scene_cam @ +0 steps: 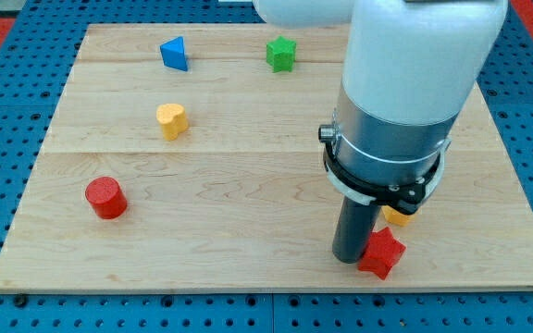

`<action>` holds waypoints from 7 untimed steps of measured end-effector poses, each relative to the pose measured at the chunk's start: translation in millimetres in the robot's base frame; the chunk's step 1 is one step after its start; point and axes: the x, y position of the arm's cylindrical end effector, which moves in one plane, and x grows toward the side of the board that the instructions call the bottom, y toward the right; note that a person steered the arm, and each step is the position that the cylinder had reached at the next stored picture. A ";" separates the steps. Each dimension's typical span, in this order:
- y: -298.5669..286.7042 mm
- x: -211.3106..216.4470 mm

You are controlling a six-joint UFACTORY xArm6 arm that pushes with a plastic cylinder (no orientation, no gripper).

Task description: Push the green star on top of the green circle

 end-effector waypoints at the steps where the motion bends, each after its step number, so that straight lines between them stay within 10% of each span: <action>1: 15.1 0.0; 3: 22.5 0.0; 4: -68.0 -8.1; 7: -67.2 -132.3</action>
